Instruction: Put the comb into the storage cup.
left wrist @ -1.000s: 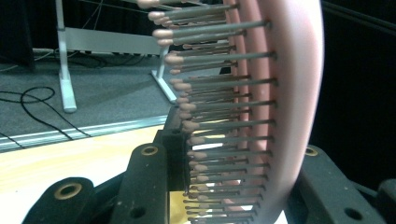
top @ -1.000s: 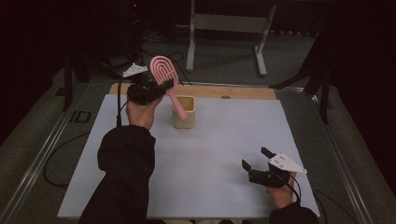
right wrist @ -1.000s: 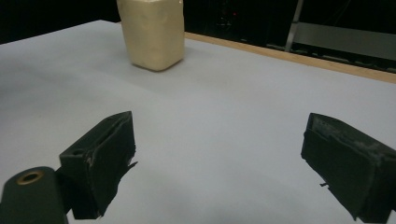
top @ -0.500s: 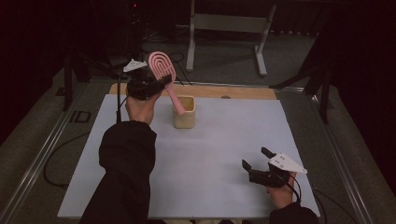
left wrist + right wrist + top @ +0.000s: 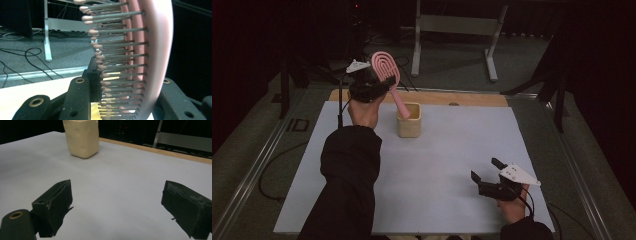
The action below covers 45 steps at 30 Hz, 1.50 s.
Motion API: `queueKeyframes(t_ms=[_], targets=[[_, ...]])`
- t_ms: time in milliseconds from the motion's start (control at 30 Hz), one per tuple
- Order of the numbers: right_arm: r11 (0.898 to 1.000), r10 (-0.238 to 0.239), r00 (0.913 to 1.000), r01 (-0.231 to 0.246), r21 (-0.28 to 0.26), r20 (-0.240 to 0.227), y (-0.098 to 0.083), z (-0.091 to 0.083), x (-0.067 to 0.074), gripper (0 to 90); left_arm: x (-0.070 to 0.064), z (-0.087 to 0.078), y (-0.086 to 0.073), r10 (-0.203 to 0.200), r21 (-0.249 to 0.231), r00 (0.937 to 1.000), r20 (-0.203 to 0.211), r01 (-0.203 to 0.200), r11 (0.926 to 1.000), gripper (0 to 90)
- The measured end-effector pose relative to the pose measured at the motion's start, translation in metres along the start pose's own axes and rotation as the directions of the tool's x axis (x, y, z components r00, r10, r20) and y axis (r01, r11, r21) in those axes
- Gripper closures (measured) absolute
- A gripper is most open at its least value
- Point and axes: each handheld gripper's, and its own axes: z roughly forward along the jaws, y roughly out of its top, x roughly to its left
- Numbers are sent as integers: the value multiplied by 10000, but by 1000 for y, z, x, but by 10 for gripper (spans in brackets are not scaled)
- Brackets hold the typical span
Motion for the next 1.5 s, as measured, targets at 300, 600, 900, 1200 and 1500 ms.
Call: queueKeyframes(t_ms=[300,600,900,1200,1500], targets=[[10000,13,10000,-13,7,-22,0,1,0,96,-2,8,-3,96,-155,9992,-390,-103,9998,645],[10000,72,10000,-72,-4,-36,0,0,-1,96,-5,15,-6,7,-334,9985,-542,-25,9994,645],[9999,104,9999,-104,-8,-63,0,0,-1,96,-6,21,-7,-107,-403,9982,-585,84,9992,645],[9999,108,9999,-108,-26,-88,-1,0,-2,107,-8,26,-10,-123,-449,9983,-578,97,9989,645],[9999,121,9999,-121,-40,-69,0,0,-2,106,-12,31,-13,-85,-406,9984,-563,62,9992,645]])
